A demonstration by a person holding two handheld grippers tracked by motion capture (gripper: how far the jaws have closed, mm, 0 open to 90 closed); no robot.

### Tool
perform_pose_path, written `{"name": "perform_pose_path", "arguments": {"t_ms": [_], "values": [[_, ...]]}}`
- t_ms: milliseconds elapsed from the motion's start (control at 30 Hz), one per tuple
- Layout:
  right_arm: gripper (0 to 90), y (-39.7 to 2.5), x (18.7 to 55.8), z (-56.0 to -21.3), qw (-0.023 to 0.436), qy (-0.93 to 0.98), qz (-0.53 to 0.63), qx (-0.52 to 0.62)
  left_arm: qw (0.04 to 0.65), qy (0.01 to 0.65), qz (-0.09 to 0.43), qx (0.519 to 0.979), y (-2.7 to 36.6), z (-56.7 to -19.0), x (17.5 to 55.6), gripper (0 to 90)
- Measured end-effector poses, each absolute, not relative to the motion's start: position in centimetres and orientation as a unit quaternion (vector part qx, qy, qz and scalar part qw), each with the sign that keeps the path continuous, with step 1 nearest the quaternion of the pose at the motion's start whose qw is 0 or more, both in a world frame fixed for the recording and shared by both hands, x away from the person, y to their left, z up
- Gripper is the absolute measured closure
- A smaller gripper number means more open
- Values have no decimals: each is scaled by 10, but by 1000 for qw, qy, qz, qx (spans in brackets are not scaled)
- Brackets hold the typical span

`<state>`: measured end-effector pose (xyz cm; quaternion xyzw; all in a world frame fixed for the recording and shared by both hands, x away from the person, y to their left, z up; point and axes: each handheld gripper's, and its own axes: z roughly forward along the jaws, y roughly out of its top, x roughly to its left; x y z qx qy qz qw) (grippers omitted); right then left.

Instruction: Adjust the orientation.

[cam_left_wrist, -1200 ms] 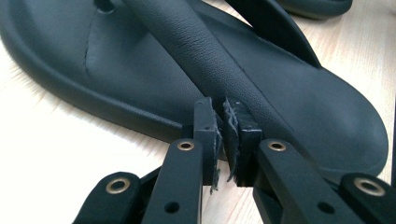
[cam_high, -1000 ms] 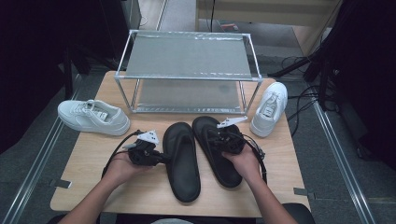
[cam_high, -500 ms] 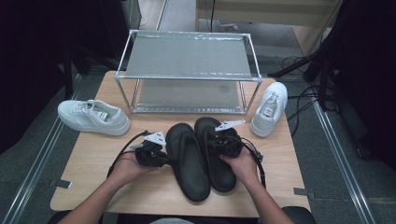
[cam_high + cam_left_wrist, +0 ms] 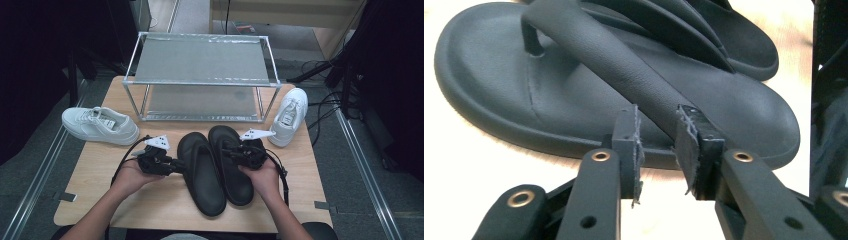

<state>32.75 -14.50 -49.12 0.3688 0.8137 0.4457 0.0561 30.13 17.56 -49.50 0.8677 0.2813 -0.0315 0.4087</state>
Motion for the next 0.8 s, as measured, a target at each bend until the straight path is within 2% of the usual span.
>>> {"name": "perform_pose_path", "arguments": {"t_ms": [267, 500, 633, 800], "values": [[665, -138, 317, -491, 55, 814, 447, 367, 409, 283, -33, 867, 180, -491, 304, 637], [502, -134, 308, -493, 59, 800, 456, 386, 412, 295, -23, 862, 186, -486, 310, 557], [477, -129, 303, -498, 66, 801, 454, 385, 410, 308, -32, 858, 189, -486, 316, 500], [410, -122, 297, -504, 77, 802, 446, 389, 414, 311, -36, 855, 189, -484, 321, 479]]}}
